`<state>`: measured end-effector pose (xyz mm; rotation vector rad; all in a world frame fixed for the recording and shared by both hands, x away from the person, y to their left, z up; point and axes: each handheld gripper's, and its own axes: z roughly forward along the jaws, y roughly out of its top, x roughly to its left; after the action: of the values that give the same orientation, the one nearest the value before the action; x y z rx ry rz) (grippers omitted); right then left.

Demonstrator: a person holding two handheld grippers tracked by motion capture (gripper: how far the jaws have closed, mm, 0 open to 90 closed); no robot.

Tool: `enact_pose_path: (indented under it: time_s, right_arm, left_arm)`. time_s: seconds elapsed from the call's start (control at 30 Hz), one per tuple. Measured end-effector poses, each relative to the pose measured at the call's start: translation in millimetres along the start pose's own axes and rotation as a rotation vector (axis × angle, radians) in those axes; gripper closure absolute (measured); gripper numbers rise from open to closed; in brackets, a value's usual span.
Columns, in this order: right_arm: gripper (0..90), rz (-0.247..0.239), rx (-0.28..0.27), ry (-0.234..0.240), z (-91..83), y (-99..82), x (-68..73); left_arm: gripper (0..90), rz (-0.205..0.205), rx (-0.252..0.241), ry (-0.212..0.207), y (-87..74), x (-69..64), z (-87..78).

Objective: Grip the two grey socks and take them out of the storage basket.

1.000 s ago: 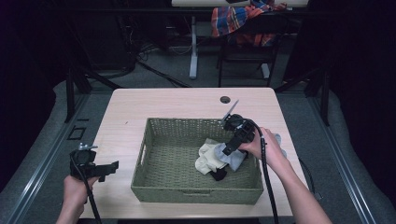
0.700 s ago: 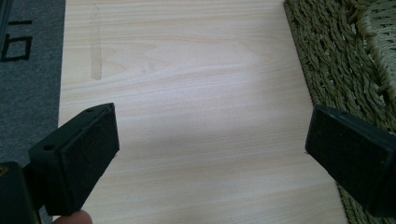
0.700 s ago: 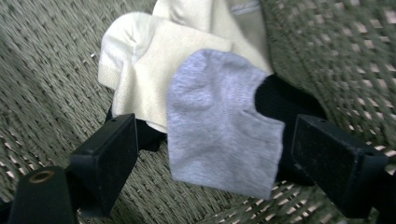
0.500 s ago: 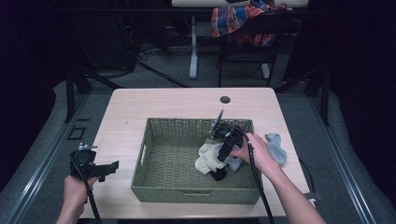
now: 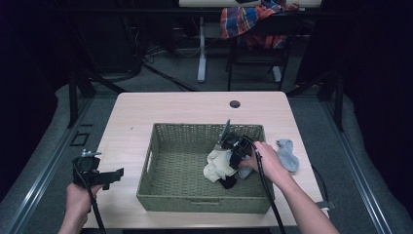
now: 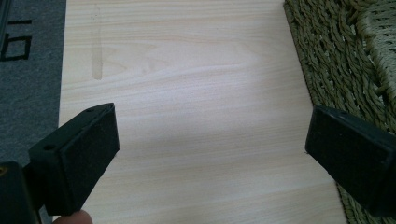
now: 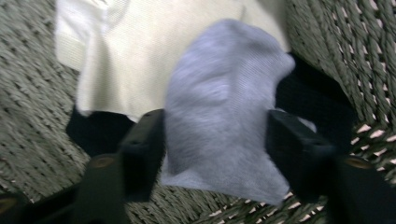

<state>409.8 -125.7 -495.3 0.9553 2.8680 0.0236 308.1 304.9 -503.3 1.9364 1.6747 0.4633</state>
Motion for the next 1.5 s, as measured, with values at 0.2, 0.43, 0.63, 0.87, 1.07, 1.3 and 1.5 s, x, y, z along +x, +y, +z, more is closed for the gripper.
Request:
enact_pose_path:
  time_s: [0.2, 0.43, 0.63, 0.87, 1.07, 1.3, 1.5]
  right_arm:
    - [73.1, 0.022, -0.023, 0.029, -5.3, -5.4, -9.2]
    - [87.3, 0.037, -0.051, 0.023, -15.3, -9.8, -14.1]
    - [88.6, 0.052, -0.070, 0.023, -19.1, -13.0, -18.1]
    - [88.7, 0.064, -0.114, 0.038, -38.3, -18.7, -21.7]
    - [88.8, 0.083, -0.182, 0.063, -57.9, -23.0, -24.8]
    - [88.7, 0.085, -0.224, 0.078, -75.2, -22.1, -25.0]
    - [88.7, 0.090, -0.246, 0.082, -92.2, -19.8, -25.4]
  left_arm:
    - [2.9, 0.000, -0.001, 0.002, -0.2, 0.5, 0.0]
    - [2.8, 0.001, 0.002, 0.002, 0.0, 0.6, 0.2]
    - [2.9, 0.000, 0.001, 0.005, 0.0, 0.7, 0.1]
    - [2.9, 0.005, 0.004, 0.008, -0.1, -0.2, 0.2]
    - [2.9, 0.009, 0.006, 0.010, 0.1, -1.4, 0.6]
    - [2.8, 0.008, 0.010, 0.009, -0.2, -1.2, -0.3]
    - [2.9, 0.005, 0.006, 0.010, -1.1, -1.3, -1.0]
